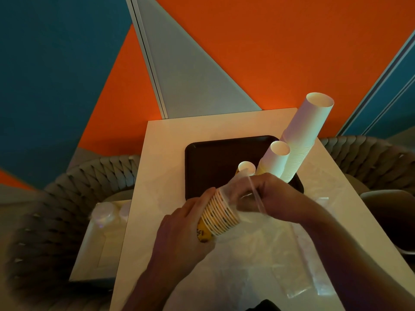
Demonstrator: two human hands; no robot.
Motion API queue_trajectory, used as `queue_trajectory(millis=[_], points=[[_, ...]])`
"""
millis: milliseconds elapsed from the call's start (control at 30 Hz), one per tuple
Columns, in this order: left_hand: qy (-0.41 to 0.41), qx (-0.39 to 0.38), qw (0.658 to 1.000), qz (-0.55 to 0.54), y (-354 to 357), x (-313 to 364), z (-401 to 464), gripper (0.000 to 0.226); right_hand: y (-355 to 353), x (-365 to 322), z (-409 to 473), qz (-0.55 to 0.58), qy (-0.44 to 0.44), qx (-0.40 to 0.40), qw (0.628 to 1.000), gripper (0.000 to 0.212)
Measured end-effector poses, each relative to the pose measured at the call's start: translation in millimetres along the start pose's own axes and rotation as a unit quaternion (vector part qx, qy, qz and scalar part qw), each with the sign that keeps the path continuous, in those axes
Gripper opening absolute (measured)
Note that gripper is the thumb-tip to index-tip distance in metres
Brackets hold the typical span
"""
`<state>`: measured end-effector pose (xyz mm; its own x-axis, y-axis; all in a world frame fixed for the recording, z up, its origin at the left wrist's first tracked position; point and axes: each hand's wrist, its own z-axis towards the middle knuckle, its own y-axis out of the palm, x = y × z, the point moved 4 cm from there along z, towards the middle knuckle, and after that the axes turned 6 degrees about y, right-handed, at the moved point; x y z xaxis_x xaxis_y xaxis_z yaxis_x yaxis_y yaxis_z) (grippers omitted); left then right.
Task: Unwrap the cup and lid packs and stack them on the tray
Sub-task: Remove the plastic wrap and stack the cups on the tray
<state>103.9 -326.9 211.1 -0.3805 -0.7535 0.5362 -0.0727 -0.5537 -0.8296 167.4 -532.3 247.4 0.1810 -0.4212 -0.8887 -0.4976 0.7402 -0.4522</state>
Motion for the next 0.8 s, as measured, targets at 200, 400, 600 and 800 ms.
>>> queue_trajectory(millis=[200,400,600,800], points=[[-0.008,-0.016,1.000,-0.018,-1.5,-4.7,-4.4,0.105,-2.0,-2.9,-4.0,0.036,0.048,-0.069,0.996,0.068],[-0.006,-0.039,0.999,-0.018,-2.7,-5.3,-7.1,0.107,-15.4,-4.3,-10.7,0.091,0.100,-0.095,0.986,0.074],[-0.005,-0.039,0.999,-0.022,-5.0,-3.7,-8.3,0.106,-20.2,-4.0,-10.3,0.117,0.095,-0.049,0.987,0.044],[0.004,-0.036,0.999,-0.012,-3.9,0.1,-6.1,0.103,4.0,-1.5,-1.0,0.051,0.064,-0.050,0.995,0.007]])
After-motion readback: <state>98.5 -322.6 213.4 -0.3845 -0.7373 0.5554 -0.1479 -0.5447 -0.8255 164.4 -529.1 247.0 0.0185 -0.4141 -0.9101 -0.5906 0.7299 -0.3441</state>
